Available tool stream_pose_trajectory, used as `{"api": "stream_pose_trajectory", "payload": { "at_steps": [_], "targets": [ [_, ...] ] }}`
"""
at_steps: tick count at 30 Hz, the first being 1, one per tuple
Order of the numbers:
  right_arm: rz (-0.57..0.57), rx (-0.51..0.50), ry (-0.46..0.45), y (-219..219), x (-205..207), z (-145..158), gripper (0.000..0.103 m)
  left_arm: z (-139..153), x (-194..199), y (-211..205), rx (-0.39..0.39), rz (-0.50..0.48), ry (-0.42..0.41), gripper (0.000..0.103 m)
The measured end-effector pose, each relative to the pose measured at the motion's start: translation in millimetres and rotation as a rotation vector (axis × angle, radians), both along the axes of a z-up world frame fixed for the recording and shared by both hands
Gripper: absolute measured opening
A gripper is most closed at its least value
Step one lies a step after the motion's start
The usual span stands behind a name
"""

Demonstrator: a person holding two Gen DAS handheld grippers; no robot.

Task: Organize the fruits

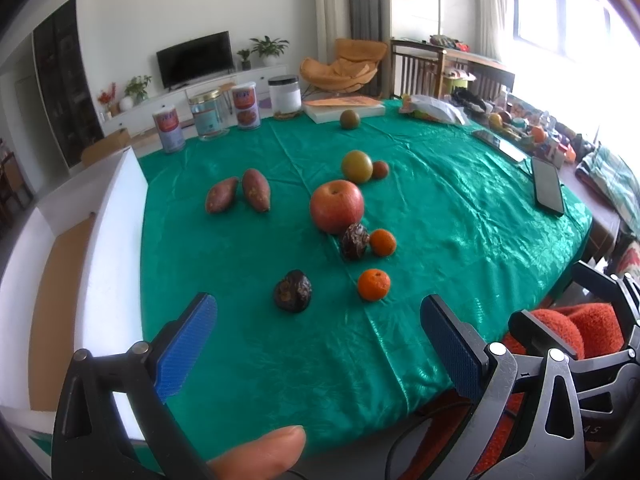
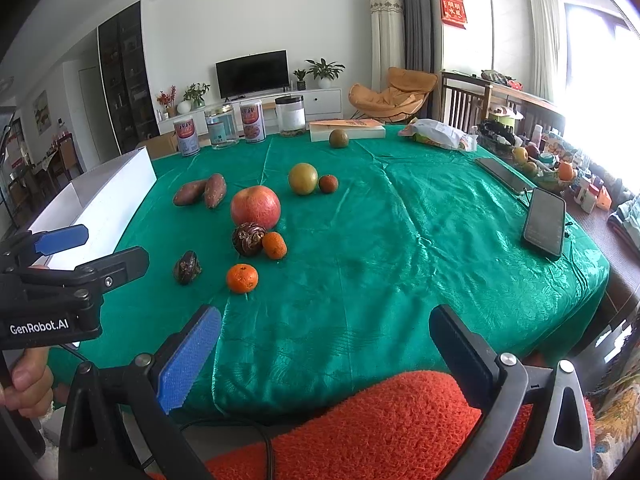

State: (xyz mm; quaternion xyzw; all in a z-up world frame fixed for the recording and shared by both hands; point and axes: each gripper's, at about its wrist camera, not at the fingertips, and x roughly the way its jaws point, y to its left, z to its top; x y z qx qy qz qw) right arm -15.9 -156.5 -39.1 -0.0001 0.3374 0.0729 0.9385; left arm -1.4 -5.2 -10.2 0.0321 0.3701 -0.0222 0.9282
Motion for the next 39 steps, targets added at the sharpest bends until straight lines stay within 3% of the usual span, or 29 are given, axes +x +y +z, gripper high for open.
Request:
{"api": "stream_pose_trajectory", "payload": {
  "at_steps": [29,32,34,35,38,39],
  "targets": [
    [0.0,0.004,0.004,-3.1,0.0,-1.9,0.103,-10.6,-0.7,-1.8,0.003,0.004,0.013,0.102],
    [0.041,-0.017,0.018,-4.6,3.6,4.3,0.103,-8.6,-0.1,-1.2,0.004,0.003,0.011,0.102],
    [0.032,-0.12,0.008,-16.7,7.9,31.3,0.103,-6.8,0.1,1.5,0.003,0.009,0.005,0.102],
    [0.0,-0.22,-0.023,-24.7,7.8,53.0,0.103,-5.5,0.6,3.3,0.0,0.013,0.001,0.102],
    [-0.08,-0.701,-0.058,-25.3,9.0,94.5,0.103,-6.3,2.9,6.4,-0.011,0.025,0.0,0.102],
    [-0.083,-0.808,-0.053,-23.3,9.7,97.6,0.103,-6.0,3.9,5.9,-0.019,0.028,0.006,0.102]
  ]
}}
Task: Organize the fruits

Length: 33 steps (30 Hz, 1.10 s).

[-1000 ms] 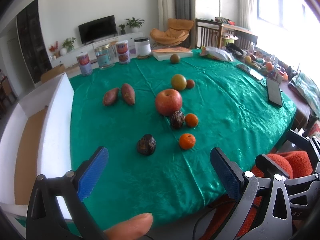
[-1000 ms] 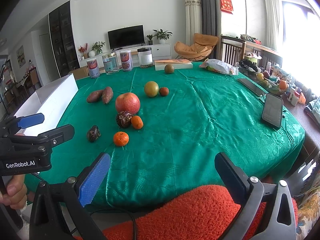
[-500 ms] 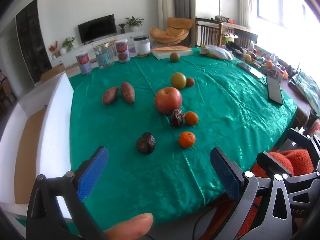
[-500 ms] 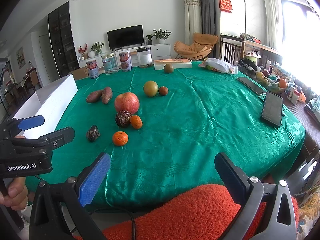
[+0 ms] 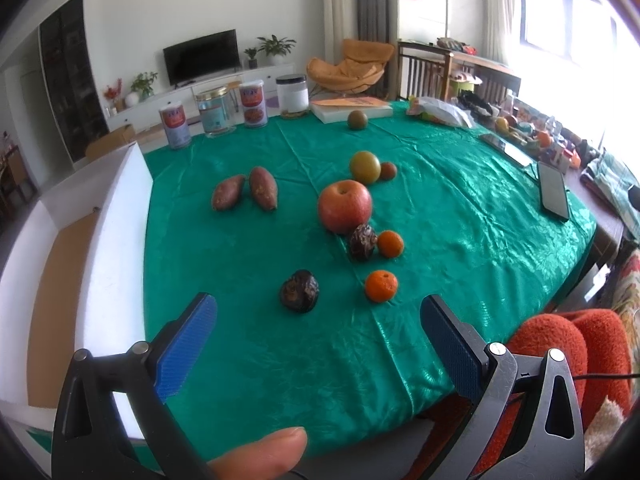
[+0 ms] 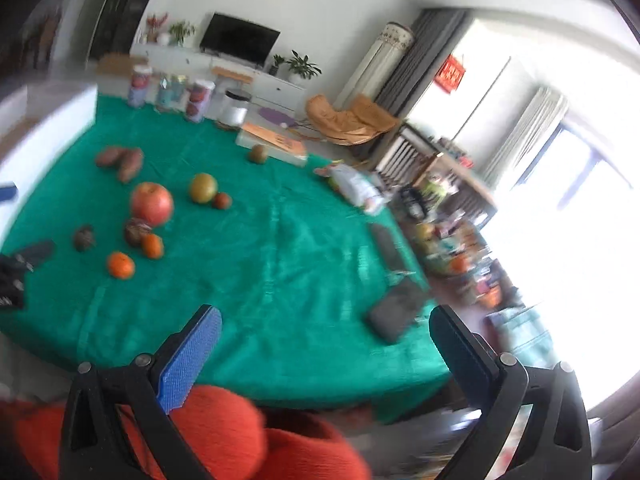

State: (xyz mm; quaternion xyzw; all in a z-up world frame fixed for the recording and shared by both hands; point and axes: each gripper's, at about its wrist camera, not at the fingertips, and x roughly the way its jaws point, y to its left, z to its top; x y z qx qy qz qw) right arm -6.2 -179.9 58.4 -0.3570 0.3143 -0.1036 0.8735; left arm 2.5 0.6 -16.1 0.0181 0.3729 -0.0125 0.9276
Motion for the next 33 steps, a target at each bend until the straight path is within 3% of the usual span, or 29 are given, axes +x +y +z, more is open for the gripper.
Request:
{"api": "stream_pose_trajectory", "payload": {
  "at_steps": [1,2,7,10,13,26,33],
  "targets": [
    [0.016,-0.037,0.018,3.2,0.1,-0.4,0.103,-1.1,0.9,-0.8,-0.008,0.001,0.006,0.102],
    [0.056,0.001,0.042,5.2,0.2,-1.7,0.103,-2.6,2.0,-1.4,-0.013,0.003,0.012,0.102],
    [0.205,0.448,0.127,24.0,-0.1,-53.1,0.103,-4.3,1.7,-2.7,-0.016,0.01,0.032,0.102],
    [0.204,0.639,0.071,37.3,-2.4,-87.4,0.103,-4.5,2.9,2.6,-0.012,0.025,0.041,0.102],
    [0.193,0.761,0.063,41.2,-2.9,-107.6,0.103,-6.1,3.4,8.0,-0.021,0.042,0.046,0.102],
    [0.108,0.841,0.063,23.4,-0.2,-116.9,0.103,-51.6,20.1,12.5,-0.023,0.05,0.146,0.102],
    [0.111,0.821,0.083,26.7,3.2,-120.9,0.103,-83.1,28.9,13.4,-0.025,0.053,0.238,0.102]
  ]
}}
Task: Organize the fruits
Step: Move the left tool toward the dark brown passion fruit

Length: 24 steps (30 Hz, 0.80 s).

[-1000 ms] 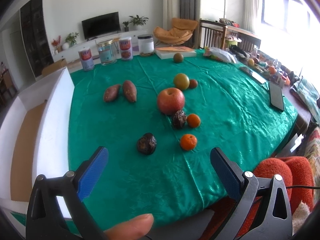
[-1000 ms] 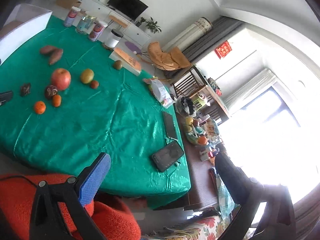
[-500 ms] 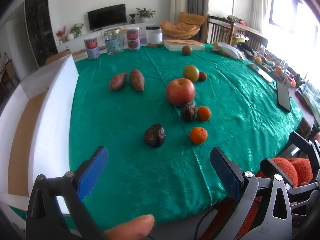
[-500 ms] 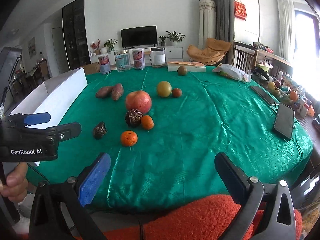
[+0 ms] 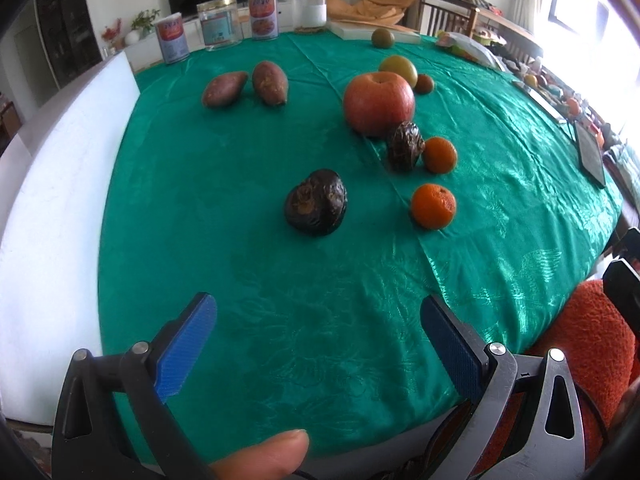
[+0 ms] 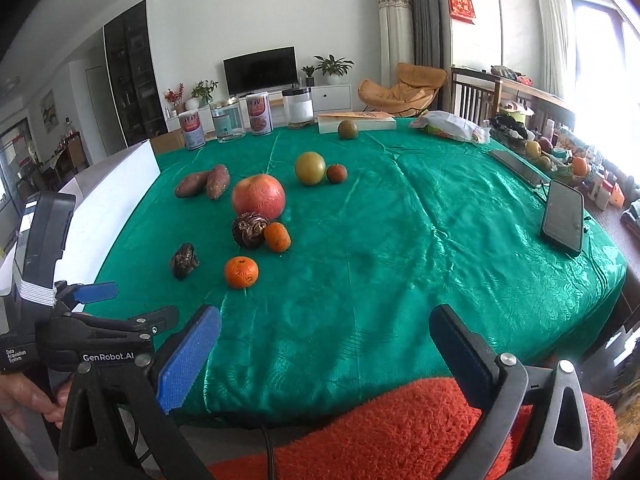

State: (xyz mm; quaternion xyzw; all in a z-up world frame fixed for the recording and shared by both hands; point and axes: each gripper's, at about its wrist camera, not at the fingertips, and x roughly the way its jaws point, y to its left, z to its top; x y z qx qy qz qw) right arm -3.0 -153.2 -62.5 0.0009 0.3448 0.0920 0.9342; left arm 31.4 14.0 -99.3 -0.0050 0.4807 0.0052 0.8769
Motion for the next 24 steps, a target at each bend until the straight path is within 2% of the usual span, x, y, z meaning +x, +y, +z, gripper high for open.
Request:
{"api": "stream_pose_trajectory", "payload": {
  "at_steps": [6,24],
  "targets": [
    [-0.001,0.003,0.013,-1.5,2.6,-2.4,0.103,-18.0,7.0,4.8,0.003,0.009,0.058,0.102],
    [0.005,0.011,0.022,-2.9,3.7,-3.6,0.103,-17.9,11.3,7.8,0.006,0.017,0.067,0.103]
  ]
}}
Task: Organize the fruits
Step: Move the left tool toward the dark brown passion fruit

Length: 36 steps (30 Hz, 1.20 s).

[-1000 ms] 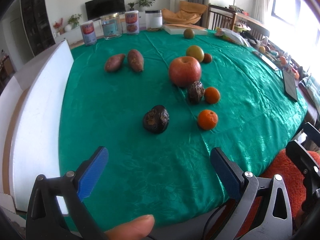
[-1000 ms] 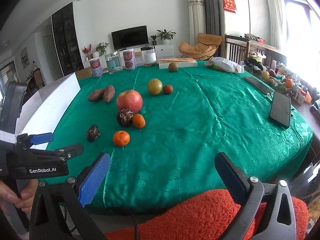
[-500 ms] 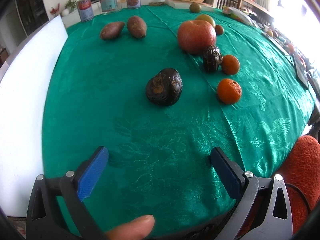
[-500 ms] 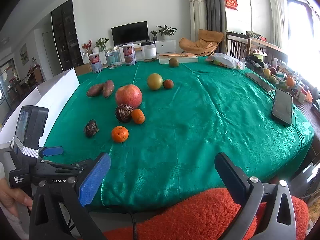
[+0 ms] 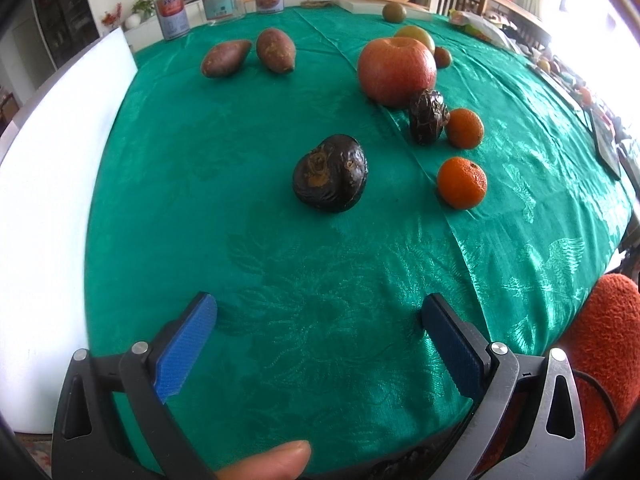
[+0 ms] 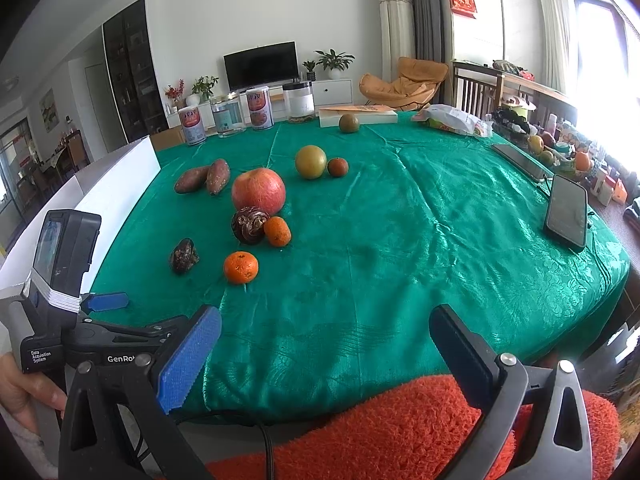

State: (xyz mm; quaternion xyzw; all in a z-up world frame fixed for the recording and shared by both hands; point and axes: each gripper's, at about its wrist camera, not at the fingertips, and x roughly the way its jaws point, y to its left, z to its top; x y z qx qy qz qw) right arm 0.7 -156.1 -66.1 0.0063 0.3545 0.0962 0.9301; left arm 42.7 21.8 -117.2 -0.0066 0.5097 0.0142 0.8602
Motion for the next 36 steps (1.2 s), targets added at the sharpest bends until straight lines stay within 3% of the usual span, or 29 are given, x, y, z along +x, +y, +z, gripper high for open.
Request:
{"api": "stream_pose_trajectory", "payload": {
  "at_steps": [36],
  "targets": [
    [0.003,0.002,0.0,-0.1,-0.9,0.2,0.103,0.7,-2.6,1.7,-0.013,-0.072,-0.034,0.102]
  ]
}}
